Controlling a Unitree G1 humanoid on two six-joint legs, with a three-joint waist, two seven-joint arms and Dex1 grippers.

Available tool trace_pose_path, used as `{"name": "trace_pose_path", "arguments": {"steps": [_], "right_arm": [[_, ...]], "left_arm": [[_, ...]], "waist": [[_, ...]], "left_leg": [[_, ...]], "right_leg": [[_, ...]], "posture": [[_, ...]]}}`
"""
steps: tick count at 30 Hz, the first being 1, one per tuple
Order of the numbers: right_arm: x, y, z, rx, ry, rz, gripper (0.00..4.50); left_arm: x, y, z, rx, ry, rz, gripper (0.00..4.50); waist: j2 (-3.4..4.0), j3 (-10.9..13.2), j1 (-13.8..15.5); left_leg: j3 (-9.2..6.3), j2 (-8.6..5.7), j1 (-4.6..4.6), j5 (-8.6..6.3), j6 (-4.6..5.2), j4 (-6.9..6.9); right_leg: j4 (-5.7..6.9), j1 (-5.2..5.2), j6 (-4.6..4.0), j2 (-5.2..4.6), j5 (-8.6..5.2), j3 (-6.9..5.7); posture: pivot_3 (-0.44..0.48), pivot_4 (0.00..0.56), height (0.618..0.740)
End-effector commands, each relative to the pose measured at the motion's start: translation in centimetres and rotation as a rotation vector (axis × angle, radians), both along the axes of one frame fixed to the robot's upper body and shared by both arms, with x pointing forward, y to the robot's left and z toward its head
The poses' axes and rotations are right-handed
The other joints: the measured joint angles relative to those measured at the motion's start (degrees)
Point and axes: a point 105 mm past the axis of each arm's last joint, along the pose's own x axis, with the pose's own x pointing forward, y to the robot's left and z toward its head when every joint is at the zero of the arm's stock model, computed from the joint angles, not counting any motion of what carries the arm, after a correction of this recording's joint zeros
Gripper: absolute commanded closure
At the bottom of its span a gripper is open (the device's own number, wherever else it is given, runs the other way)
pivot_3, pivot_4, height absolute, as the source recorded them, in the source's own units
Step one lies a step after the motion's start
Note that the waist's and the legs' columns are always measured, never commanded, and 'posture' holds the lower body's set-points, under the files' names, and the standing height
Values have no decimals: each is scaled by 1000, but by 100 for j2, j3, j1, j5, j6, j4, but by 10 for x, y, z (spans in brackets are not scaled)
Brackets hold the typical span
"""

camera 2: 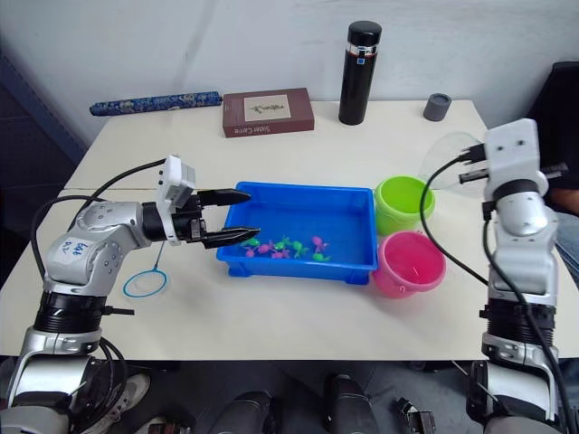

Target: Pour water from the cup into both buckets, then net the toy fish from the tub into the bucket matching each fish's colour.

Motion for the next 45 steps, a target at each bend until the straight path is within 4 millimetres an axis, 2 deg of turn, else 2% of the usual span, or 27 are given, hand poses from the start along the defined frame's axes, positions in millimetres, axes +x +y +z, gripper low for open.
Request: {"name": "trace_pose_path", "arguments": {"steps": [1, 7, 13, 19, 27, 35, 36, 38, 44, 45], "right_arm": [[-17, -13, -3, 170, -25, -7, 4462], [-38, -22, -48, 506, 28, -38, 4462], [-58, -31, -76, 686, 36, -114, 4462], [-70, -36, -92, 757, 41, -166, 4462], [-68, -40, -117, 826, 72, -244, 4462], [-70, -44, -141, 806, 161, -309, 4462], [-71, -45, -140, 801, 161, -312, 3727], [-75, -46, -139, 786, 164, -314, 3003], [-100, -51, -137, 709, 223, -320, 23], [-101, -51, -136, 701, 229, -319, 23]], "left_arm": [[-10, -7, 15, -22, -40, -58, 0], [-21, -17, 18, -51, -7, -128, 0], [-35, -26, 16, -75, 33, -191, 0], [-39, -32, 14, -91, 46, -208, 0], [-35, -34, 14, -86, 42, -210, 0], [-34, -31, 13, -79, 38, -198, 0], [-34, -31, 13, -78, 38, -197, 0], [-34, -31, 13, -77, 37, -196, 0], [-32, -30, 13, -75, 35, -190, 0], [-32, -29, 13, -75, 35, -189, 0]], "waist": [[0, 0, 1], [1, 0, -3], [10, -6, 1], [10, -6, 1], [10, -6, -9], [8, -7, -13], [7, -8, -11], [8, -8, -6], [8, -8, 7], [9, -8, 6]], "left_leg": [[-2, 0, 0, 0, 0, 0], [-3, 1, -2, 0, 0, 3], [-1, 0, -1, 0, 0, 6], [-2, -1, -2, 0, 1, 7], [2, -1, 2, 1, 2, 7], [4, -1, 5, 1, 2, 8], [4, -1, 6, 1, 2, 8], [4, -1, 5, 1, 3, 8], [3, -1, 2, 2, 3, 5], [4, -1, 2, 2, 4, 6]], "right_leg": [[0, 0, 0, 0, 0, 0], [5, -1, 0, 0, 1, 1], [8, -1, 0, -1, 3, 5], [7, -1, -1, 0, 3, 7], [10, -1, -1, 2, 5, 12], [10, 0, -2, 3, 5, 15], [10, 1, -2, 2, 5, 16], [10, 1, -2, 2, 5, 16], [9, 0, -2, 2, 5, 17], [7, 0, -1, 2, 6, 17]], "posture": [[0, 150, 739], [0, 150, 739], [0, 150, 739], [0, 150, 739], [0, 150, 739], [0, 150, 739], [0, 150, 739], [0, 150, 739], [0, 150, 739], [0, 150, 739]]}}
